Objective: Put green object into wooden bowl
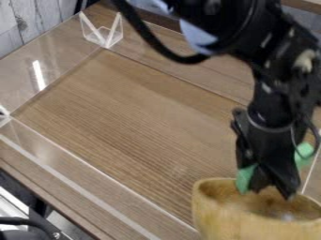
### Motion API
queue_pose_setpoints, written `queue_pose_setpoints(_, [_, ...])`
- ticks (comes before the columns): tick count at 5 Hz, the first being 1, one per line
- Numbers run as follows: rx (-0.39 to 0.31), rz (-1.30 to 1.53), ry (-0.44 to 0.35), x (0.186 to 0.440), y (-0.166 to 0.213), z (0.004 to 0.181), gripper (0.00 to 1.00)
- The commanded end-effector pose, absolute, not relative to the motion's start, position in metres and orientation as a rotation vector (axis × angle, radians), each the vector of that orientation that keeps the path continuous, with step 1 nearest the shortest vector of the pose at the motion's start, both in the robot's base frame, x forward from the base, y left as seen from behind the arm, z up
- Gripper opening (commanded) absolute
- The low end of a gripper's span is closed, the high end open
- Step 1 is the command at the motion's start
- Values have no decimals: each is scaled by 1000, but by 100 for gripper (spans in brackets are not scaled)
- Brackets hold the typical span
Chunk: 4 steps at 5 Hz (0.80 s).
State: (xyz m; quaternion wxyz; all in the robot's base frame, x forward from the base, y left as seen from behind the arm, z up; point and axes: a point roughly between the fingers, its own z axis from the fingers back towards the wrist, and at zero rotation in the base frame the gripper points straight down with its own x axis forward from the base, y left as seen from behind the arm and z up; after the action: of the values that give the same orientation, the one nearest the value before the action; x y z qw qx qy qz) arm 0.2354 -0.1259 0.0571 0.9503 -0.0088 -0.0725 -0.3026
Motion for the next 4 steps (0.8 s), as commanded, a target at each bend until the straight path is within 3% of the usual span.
queue_pose_setpoints(1, [-24,-658,-182,225,-140,73,0])
queue_pose_setpoints(3, [-40,-672,-176,214,-150,81,0])
queue_pose_setpoints(4, [-48,-664,-178,213,-152,82,100])
